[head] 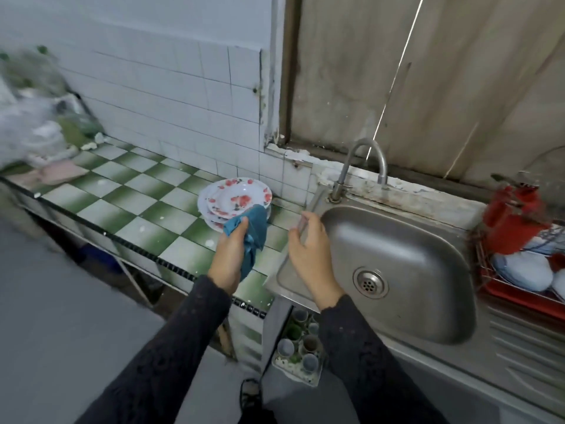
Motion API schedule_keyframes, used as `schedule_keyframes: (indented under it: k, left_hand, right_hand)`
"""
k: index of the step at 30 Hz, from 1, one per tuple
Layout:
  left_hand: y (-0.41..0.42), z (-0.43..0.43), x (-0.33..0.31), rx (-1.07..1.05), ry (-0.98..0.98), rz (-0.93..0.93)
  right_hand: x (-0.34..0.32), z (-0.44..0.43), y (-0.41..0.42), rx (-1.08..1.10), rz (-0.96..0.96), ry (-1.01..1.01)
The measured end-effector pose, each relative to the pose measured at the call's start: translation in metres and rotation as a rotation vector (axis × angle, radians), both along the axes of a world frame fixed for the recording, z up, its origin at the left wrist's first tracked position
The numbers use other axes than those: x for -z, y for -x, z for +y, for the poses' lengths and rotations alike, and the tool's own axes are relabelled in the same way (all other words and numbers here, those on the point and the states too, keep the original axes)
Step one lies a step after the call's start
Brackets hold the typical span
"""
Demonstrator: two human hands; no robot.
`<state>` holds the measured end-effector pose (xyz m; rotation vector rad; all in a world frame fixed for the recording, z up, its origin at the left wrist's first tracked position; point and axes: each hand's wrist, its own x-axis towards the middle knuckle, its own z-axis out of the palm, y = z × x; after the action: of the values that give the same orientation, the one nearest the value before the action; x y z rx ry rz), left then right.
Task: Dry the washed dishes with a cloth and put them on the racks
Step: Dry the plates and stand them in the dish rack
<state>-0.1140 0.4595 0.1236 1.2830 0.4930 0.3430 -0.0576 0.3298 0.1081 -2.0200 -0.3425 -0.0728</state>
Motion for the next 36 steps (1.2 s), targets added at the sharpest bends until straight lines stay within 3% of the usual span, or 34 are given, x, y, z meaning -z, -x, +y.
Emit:
schedule_keyframes:
  k: [8,16,24,29,36]
  left_hand:
    - [-0.058,0.109,0.037,-0.131,-0.047,0.116]
    - [-0.121,0.19,0.068,-0.098,-0.033,0.198]
    - [-0.151,0.223,0.089,-0.078,0.004,0.237]
    - [-0.168,0.252,0.093,-0.029,0.053,0.254]
    - [-0.194,0.31,0.102,0.142,0.078,0.247]
  right_hand:
    - [0.043,0.116,-0.068,-0.104,0.277,-0.031]
    - [0.095,0.186,-0.139,0.062,0.601,-0.127]
    - [0.143,0.215,-0.177,0.186,0.784,-0.138]
    - [0.173,0.238,-0.196,0.224,0.758,-0.174]
    - [0.185,0.26,-0.208,0.458,0.631,-0.093]
